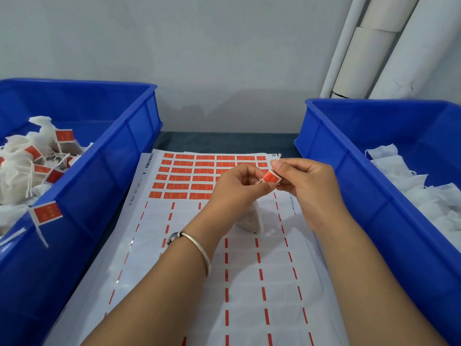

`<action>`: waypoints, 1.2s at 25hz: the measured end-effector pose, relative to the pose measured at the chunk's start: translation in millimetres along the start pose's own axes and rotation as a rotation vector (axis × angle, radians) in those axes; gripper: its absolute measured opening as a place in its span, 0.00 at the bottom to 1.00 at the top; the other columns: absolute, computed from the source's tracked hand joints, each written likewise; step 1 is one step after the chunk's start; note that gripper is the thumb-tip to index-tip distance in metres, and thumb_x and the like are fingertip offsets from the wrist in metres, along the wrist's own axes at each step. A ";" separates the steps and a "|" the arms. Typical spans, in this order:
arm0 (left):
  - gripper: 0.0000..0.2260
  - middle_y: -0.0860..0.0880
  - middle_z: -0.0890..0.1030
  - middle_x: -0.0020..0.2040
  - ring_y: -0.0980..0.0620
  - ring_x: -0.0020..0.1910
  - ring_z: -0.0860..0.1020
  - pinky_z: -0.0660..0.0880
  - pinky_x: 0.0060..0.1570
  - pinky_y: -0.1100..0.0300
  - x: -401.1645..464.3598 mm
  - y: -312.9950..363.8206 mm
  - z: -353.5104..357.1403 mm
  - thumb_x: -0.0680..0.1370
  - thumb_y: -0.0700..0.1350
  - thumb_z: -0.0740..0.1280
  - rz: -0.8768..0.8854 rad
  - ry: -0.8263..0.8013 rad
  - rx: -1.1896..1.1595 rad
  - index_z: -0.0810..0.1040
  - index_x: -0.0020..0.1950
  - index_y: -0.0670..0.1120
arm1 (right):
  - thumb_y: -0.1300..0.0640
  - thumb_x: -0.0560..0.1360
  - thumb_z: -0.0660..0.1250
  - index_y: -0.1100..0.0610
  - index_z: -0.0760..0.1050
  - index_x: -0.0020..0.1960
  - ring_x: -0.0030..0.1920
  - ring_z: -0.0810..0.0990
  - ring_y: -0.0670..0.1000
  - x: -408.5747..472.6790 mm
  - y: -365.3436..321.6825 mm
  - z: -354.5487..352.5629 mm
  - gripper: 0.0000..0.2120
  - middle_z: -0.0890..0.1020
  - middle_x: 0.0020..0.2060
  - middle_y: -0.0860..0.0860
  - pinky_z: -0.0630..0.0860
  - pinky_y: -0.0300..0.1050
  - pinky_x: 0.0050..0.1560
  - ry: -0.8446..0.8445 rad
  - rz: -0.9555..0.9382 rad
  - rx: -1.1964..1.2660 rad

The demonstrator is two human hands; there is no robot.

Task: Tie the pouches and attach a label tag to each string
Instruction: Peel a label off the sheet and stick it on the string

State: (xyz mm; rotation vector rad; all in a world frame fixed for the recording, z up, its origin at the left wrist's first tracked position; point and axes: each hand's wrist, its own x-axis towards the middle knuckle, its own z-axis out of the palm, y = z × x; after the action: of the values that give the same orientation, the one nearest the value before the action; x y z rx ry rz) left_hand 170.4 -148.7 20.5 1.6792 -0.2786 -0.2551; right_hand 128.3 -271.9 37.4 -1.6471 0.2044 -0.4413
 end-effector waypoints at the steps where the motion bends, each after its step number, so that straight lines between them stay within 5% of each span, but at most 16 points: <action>1: 0.05 0.57 0.80 0.31 0.62 0.30 0.77 0.70 0.29 0.72 0.3 0.0 0.6 0.70 0.45 0.74 -0.006 0.016 0.018 0.79 0.38 0.52 | 0.56 0.73 0.70 0.47 0.81 0.43 0.40 0.84 0.45 0.3 -0.1 -0.5 0.04 0.85 0.40 0.47 0.78 0.33 0.36 -0.012 0.004 -0.001; 7: 0.05 0.57 0.81 0.33 0.60 0.34 0.79 0.71 0.30 0.73 0.4 2.2 -5.0 0.71 0.46 0.73 0.025 0.008 0.030 0.79 0.37 0.52 | 0.64 0.71 0.72 0.45 0.79 0.50 0.42 0.84 0.46 0.2 0.2 -6.5 0.15 0.85 0.38 0.46 0.79 0.34 0.41 -0.122 -0.061 -0.024; 11: 0.05 0.60 0.82 0.34 0.62 0.36 0.80 0.72 0.35 0.70 -0.2 7.5 -10.5 0.72 0.48 0.71 0.029 0.014 0.006 0.80 0.36 0.55 | 0.59 0.71 0.73 0.43 0.75 0.54 0.43 0.84 0.44 1.8 1.0 -9.1 0.17 0.85 0.39 0.44 0.79 0.34 0.44 -0.113 -0.085 -0.125; 15: 0.06 0.63 0.80 0.32 0.68 0.35 0.77 0.69 0.26 0.74 -0.8 12.7 -14.6 0.73 0.48 0.70 0.093 0.028 0.129 0.78 0.36 0.57 | 0.59 0.71 0.73 0.43 0.71 0.55 0.41 0.83 0.41 1.0 -0.8 -5.6 0.19 0.84 0.38 0.42 0.76 0.28 0.41 -0.101 -0.122 -0.162; 20: 0.08 0.67 0.78 0.29 0.70 0.34 0.76 0.68 0.27 0.78 -5.2 25.8 -22.5 0.73 0.48 0.70 0.200 0.011 0.251 0.76 0.36 0.58 | 0.61 0.71 0.72 0.49 0.71 0.60 0.40 0.83 0.41 -4.4 -8.3 -1.6 0.21 0.84 0.37 0.43 0.75 0.28 0.41 -0.064 -0.174 -0.149; 25: 0.06 0.62 0.78 0.28 0.68 0.32 0.77 0.68 0.27 0.77 -21.5 41.5 -32.5 0.73 0.48 0.70 0.219 -0.031 0.299 0.77 0.37 0.57 | 0.61 0.72 0.71 0.46 0.71 0.62 0.43 0.83 0.40 -21.1 -24.1 6.8 0.22 0.85 0.39 0.43 0.74 0.26 0.41 -0.007 -0.190 -0.066; 30: 0.08 0.57 0.79 0.30 0.61 0.31 0.78 0.73 0.30 0.72 -47.0 68.2 -53.6 0.75 0.49 0.69 0.280 0.122 0.344 0.76 0.36 0.56 | 0.56 0.72 0.72 0.45 0.73 0.62 0.45 0.82 0.39 -45.7 -40.8 22.5 0.20 0.84 0.42 0.44 0.76 0.28 0.43 -0.039 -0.183 -0.058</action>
State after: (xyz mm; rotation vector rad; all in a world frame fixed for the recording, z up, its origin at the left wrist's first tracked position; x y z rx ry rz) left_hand 141.1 -91.2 95.1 1.9592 -0.4822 0.1115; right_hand 90.8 -228.5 68.4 -1.7370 0.0377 -0.5453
